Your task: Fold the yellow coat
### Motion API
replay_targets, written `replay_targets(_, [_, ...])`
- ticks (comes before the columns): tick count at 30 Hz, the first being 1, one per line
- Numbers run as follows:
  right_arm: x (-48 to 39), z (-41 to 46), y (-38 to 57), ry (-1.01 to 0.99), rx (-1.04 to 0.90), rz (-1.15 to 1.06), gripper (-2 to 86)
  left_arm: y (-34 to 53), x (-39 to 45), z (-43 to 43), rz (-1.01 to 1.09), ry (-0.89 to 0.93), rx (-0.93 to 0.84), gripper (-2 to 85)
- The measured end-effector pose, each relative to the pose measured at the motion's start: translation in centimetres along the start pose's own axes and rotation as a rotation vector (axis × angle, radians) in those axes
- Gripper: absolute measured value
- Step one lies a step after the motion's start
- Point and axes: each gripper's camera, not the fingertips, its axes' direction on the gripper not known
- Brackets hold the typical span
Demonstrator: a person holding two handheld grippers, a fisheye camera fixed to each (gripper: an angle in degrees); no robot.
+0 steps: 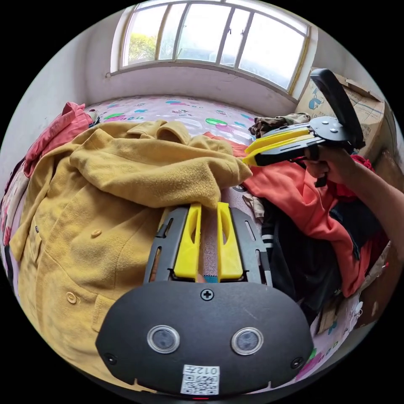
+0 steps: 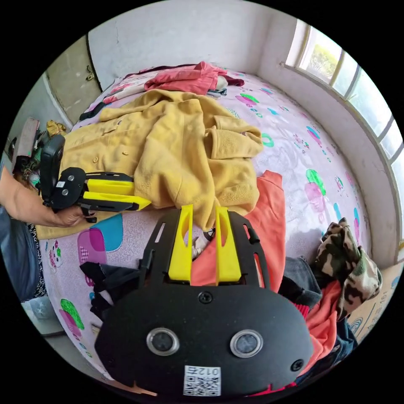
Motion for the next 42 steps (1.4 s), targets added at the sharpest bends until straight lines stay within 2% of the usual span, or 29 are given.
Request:
replay_targets(4, [2.2,1.8,-2.5,-0.033,-0.124,-0.040,2.8,0.5,-0.7,-0.7,-0.032,0.083,-0.008,4.3])
replay_targets(7, [5.6,0.2,-4.4,-0.183,-0.153,-0.056,1.4,1.0,-1.1,-1.2,-0.169,0.195,-0.019,3.1])
replay_targets(8, [6.6,0.9,-5.2,-0.239,-0.225,-0.052,1.1,1.3,-1.2,-0.7,-0.226,0.241,-0.037,2.7])
replay_targets(10, [7.7,3.3,-6.0,-0.285,-0.295,0.011,0.9,1.8,-1.5,0.5,-0.294,0.288,-0.088,2.1])
replay_targets(11, [8.2,5.3,-6.0,-0.301,-0.327,0.078,0.8,2.1,-1.2,1.0,-0.275,0.256,-0.109,1.6])
replay_targets(13, [8.7,7.6,-5.5,-0.275,-0.321,0.181,0.7,2.7,-0.5,1.9,-0.217,0.235,-0.206,1.0])
replay_targets(14, [8.8,8.2,-5.0,-0.282,-0.295,0.232,0.7,3.2,-0.1,1.2,-0.174,0.228,-0.172,0.7])
replay_targets(16, [8.6,8.0,-4.3,-0.276,-0.231,0.274,0.6,3.8,0.4,0.1,-0.119,0.267,-0.218,0.5])
replay_targets(18, [7.7,6.7,-3.8,-0.255,-0.167,0.279,0.6,5.0,-0.4,-3.4,-0.137,0.400,-0.153,0.4])
replay_targets(19, [7.5,6.3,-3.8,-0.240,-0.158,0.283,0.6,5.1,-0.5,-4.5,-0.127,0.409,-0.127,0.4])
replay_targets(22, [6.7,3.2,-3.4,-0.039,-0.104,0.355,0.4,3.7,-1.9,-9.3,-0.037,0.288,-0.014,0.4])
replay_targets(23, [5.9,1.2,-3.3,0.003,-0.039,0.362,0.3,2.8,-2.8,-10.0,-0.009,0.214,-0.023,0.4])
replay_targets(25, [3.4,-1.4,-3.6,-0.065,0.057,0.321,0.4,1.9,-4.4,-10.2,0.033,0.156,-0.056,0.5])
replay_targets(29, [-8.2,-0.7,-6.0,-0.138,0.105,0.136,1.0,3.1,-5.5,-8.1,0.082,0.357,-0.261,1.3])
replay_targets(30, [-11.7,0.7,-6.8,-0.123,0.096,0.079,1.1,4.2,-4.8,-7.5,0.109,0.338,-0.329,1.8])
replay_targets(33, [-17.5,3.8,-8.7,0.001,0.116,0.028,1.0,7.1,-3.2,-8.3,0.167,0.269,-0.342,2.7])
replay_targets(35, [-18.4,5.6,-10.1,0.080,0.117,0.044,0.6,8.3,-2.6,-8.9,0.170,0.250,-0.345,2.8])
replay_targets(37, [-17.3,8.3,-11.5,0.129,-0.017,0.077,0.3,9.1,-2.5,-9.5,0.147,0.247,-0.328,2.7])
replay_targets(39, [-14.2,9.8,-12.0,-0.028,-0.104,0.207,0.1,9.2,-2.7,-9.9,0.108,0.301,-0.359,2.5])
replay_targets(42, [-13.4,9.6,-12.1,-0.095,-0.169,0.252,0.0,9.7,-2.6,-10.6,0.099,0.364,-0.400,2.0])
